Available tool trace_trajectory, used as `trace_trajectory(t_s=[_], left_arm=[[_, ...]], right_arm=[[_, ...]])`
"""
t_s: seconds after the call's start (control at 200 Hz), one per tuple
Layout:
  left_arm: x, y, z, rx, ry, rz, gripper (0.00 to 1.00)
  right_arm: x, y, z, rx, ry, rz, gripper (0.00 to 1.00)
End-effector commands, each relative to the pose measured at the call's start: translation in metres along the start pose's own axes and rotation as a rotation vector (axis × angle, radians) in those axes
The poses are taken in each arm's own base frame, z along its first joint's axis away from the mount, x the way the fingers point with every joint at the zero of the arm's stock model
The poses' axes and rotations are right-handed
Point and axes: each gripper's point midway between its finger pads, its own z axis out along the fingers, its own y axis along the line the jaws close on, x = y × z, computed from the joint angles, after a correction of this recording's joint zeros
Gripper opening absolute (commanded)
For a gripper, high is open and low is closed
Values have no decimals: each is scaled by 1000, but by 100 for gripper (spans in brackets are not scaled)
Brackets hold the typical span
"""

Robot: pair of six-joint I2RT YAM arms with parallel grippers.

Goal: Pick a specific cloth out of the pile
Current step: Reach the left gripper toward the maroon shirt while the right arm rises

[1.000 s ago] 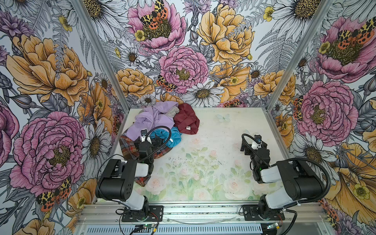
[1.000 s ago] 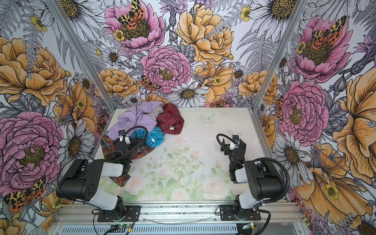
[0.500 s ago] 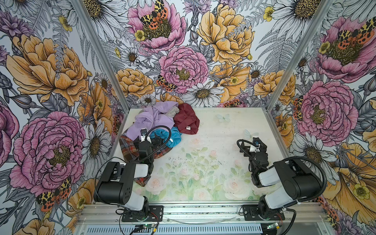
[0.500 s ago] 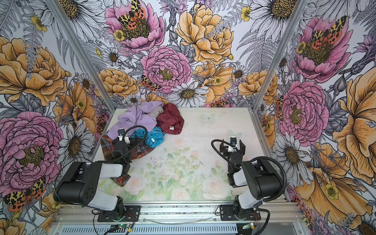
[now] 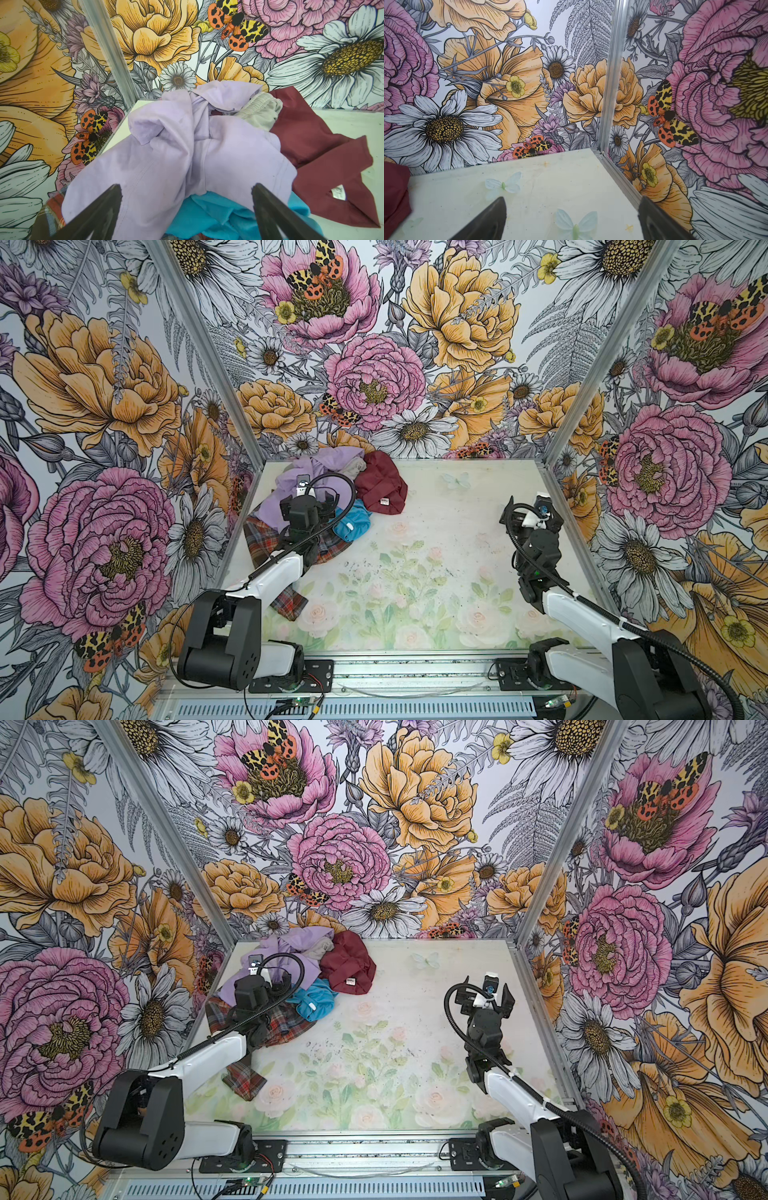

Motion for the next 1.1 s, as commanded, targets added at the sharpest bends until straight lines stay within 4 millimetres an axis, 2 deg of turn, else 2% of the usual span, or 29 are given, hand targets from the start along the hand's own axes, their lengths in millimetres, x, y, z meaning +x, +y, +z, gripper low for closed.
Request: trace_trajectory(t_s=[0.0,0.08,0.205,0.415,0.56,0.665,0.745,0.92,1.096], left_arm=[[1,3,-10,-20,81,-14,99],[-6,-3,-14,6,85,-29,99],[-14,-15,-19,52,93,-40,99],[-19,-67,-36,210,132,-9,99],[-17,-99,-46,319,169,-60,99],[-13,-119,-46,351,231,-113,96],[-12,-138,-47,371,266,-123,96],[-9,-166,-34,308,365,-128,96],[-8,-190,-11,216,385,-130,92]], right_arm=[[14,11,1,5,146,23,99],[10,26,2,-13,187,64,98],[9,64,-4,-109,250,130,97],[19,130,-23,-287,373,207,96],[27,158,-40,-387,450,250,95],[31,166,-51,-435,488,245,95],[31,164,-58,-454,484,242,95],[26,145,-69,-444,457,211,96],[26,126,-82,-447,456,169,97]])
